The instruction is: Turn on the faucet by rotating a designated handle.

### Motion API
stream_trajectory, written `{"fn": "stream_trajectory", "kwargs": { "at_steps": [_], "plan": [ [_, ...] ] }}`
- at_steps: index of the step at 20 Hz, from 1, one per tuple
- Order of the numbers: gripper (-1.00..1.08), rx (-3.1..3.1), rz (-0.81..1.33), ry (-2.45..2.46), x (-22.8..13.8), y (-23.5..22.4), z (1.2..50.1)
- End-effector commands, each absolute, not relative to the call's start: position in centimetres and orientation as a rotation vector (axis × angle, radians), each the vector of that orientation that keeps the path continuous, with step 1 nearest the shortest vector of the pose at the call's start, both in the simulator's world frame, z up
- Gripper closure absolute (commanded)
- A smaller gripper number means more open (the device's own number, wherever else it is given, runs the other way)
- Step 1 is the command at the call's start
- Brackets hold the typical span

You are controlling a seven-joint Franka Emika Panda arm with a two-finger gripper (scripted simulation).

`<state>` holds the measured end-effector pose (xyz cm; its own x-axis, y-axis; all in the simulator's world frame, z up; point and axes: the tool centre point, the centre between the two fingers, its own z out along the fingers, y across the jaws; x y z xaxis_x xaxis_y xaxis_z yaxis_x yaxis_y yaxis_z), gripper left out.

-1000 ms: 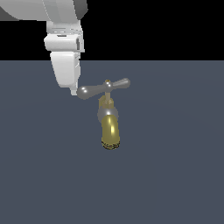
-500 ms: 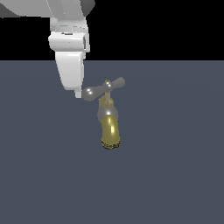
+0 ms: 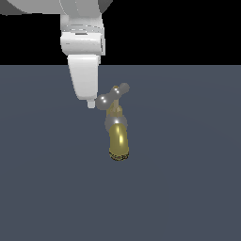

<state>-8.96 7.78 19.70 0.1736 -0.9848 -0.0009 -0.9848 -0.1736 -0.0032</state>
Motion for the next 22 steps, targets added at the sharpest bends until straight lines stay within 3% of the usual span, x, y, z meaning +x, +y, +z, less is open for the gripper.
{"fn": "stream_trajectory", "kwargs": {
  "at_steps": [1, 6, 22],
  "plan": [
    [1.08, -2.385, -0.001, 2.043, -9.5, 6.2, 19.7],
    [1.08, -2.407, 0.000, 2.016, -10.0, 6.8, 19.7],
    [1.08, -2.387, 0.000, 2.043, -9.6, -3.1, 19.7]
  ]
}}
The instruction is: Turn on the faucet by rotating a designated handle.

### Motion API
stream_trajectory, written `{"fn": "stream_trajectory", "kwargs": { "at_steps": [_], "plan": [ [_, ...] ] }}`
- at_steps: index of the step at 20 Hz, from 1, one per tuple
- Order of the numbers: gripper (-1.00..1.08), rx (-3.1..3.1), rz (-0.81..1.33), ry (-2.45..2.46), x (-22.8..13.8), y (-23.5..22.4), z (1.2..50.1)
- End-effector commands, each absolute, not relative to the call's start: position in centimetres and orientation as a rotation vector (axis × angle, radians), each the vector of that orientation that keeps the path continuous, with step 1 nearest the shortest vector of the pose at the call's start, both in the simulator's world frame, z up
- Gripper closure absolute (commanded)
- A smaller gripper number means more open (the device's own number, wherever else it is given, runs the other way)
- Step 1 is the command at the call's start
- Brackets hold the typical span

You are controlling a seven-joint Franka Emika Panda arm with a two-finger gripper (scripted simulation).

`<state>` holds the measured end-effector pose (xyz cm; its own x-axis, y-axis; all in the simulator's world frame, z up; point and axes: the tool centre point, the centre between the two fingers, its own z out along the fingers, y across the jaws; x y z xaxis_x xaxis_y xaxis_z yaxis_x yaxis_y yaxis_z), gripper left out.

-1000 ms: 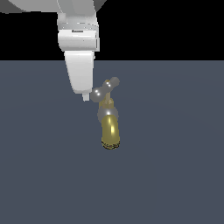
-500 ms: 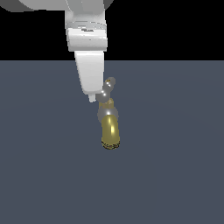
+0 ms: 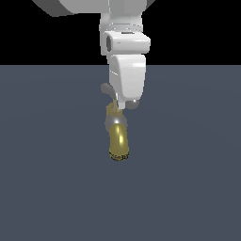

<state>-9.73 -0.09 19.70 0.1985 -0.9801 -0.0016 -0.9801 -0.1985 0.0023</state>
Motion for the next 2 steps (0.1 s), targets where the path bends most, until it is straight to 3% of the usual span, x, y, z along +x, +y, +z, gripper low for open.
{"fn": "stream_trajectory", "kwargs": {
  "at_steps": [1, 2],
  "plan": [
    [1.08, 2.386, 0.000, -2.044, -9.59, -3.62, 19.71],
    [1.08, 2.386, 0.000, -2.044, -9.59, -3.62, 19.71]
  ]
}}
